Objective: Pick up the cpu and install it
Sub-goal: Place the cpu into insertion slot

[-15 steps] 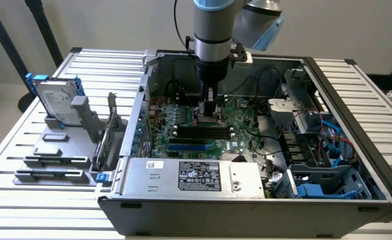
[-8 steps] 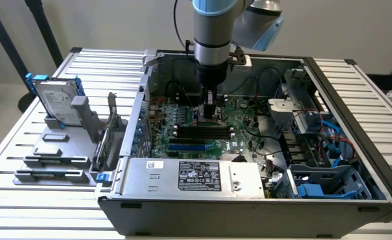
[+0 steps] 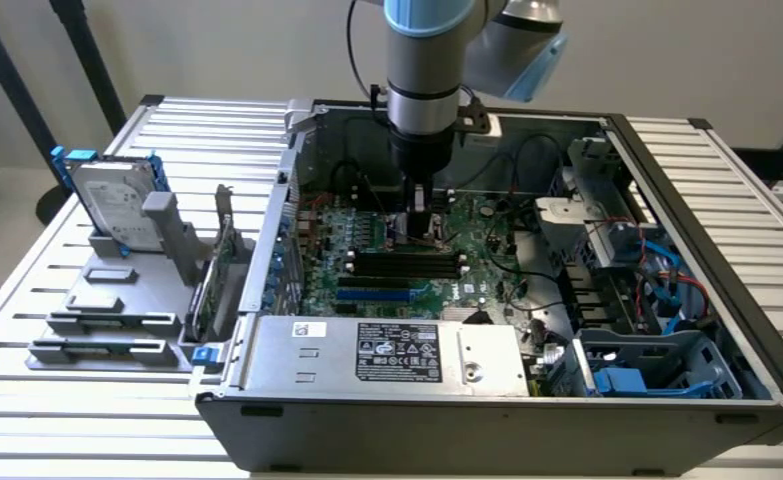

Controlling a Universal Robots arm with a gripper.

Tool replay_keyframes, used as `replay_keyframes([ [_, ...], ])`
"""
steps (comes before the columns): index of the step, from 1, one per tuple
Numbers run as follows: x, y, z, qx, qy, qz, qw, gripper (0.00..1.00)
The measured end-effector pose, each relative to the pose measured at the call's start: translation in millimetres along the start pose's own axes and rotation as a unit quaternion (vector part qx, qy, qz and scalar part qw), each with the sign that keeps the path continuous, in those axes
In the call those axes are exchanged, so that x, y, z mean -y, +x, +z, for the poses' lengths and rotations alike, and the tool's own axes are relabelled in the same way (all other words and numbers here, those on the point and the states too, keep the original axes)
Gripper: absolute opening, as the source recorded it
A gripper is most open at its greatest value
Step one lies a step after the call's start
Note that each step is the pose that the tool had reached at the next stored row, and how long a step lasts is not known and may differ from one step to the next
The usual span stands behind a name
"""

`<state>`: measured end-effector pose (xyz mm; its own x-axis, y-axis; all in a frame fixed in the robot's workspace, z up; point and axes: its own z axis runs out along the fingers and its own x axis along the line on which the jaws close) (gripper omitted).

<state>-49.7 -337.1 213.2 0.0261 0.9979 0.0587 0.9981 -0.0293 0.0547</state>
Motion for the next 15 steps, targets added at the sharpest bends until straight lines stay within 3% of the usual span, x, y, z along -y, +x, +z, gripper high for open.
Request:
replay_keyframes([
  [9,0.3,4.1,3.7,0.0016,-0.0003,0.000,1.0000,0.55],
  [15,0.5,4.2,8.0,0.0045,-0.0012,-0.001,1.0000,0.55],
])
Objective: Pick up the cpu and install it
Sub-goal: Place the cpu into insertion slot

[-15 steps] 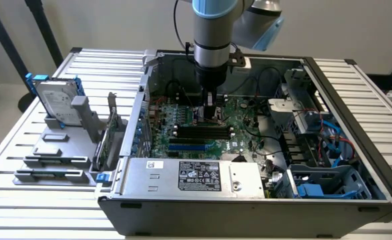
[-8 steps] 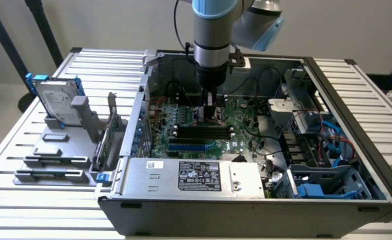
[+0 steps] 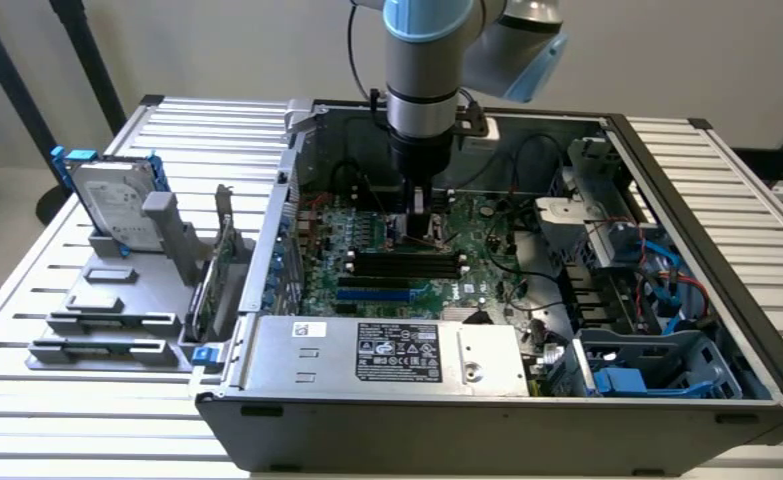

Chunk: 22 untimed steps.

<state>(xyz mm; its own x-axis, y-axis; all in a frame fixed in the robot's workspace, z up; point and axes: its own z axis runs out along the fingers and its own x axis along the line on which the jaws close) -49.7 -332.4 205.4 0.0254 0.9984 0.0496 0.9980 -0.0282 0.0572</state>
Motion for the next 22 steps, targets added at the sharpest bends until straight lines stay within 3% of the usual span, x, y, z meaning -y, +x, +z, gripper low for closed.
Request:
replay_keyframes([
  [5,0.1,0.0,1.8,0.0020,-0.0001,-0.001,1.0000,0.55],
  [22,0.4,1.3,6.0,0.0027,-0.0008,-0.002,1.0000,0.55],
])
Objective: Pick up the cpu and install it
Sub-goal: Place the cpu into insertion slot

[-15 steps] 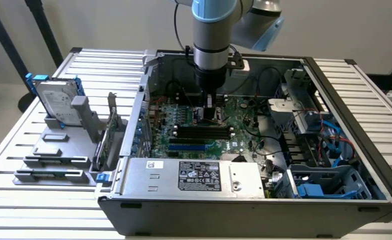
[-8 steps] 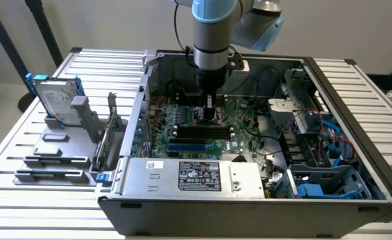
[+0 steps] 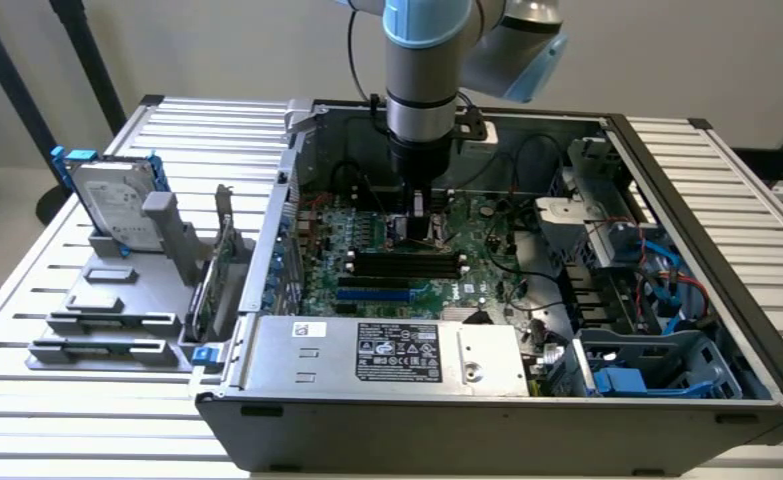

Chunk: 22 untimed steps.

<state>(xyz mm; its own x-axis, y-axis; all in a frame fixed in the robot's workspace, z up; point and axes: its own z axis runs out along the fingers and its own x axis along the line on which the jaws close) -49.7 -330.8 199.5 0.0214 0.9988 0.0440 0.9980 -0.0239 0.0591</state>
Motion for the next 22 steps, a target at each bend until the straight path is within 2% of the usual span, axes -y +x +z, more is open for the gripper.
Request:
replay_keyframes([
  [10,0.2,1.8,2.0,0.0014,0.0000,0.000,1.0000,0.55],
  [13,0.2,2.9,2.6,0.0006,-0.0001,0.000,1.0000,0.55],
  [22,0.2,3.1,3.9,0.0036,-0.0004,0.000,1.0000,0.56],
])
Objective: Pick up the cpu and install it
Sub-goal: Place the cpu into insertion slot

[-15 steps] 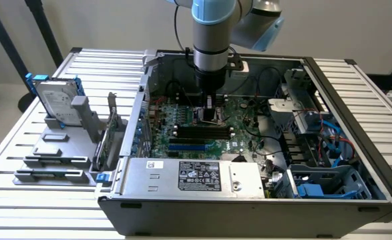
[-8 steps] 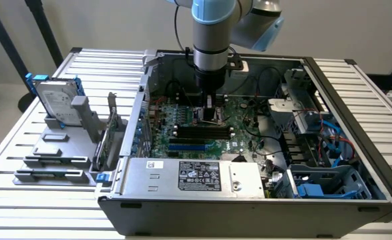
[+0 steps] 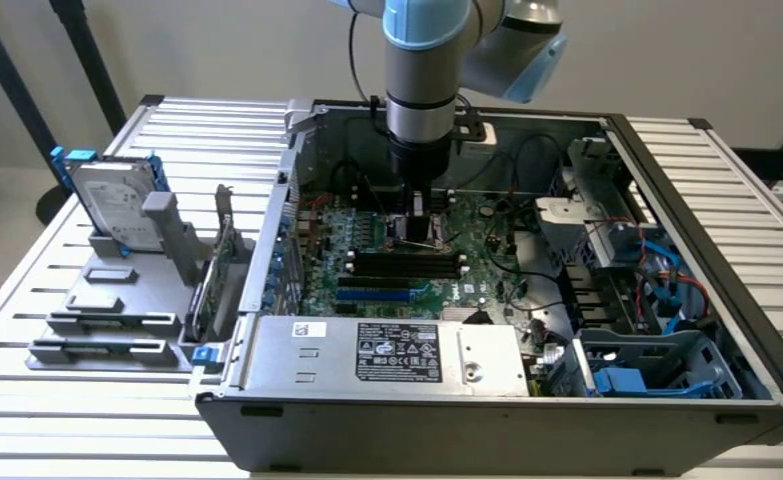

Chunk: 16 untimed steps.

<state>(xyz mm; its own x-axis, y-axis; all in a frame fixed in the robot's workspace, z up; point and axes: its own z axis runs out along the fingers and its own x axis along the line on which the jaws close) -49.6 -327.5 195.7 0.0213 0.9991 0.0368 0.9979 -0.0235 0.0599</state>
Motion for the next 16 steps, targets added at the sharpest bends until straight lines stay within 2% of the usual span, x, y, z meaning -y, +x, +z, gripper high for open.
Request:
replay_keyframes([
  [1,0.0,-0.1,-0.1,0.0004,0.0001,0.000,1.0000,0.63],
  [8,0.1,0.0,-0.2,0.0043,0.0001,0.000,1.0000,0.63],
  [13,0.0,0.0,-0.2,0.0137,-0.0001,-0.001,0.9999,0.63],
  [16,0.1,0.8,-0.3,0.0161,-0.0001,-0.001,0.9999,0.63],
])
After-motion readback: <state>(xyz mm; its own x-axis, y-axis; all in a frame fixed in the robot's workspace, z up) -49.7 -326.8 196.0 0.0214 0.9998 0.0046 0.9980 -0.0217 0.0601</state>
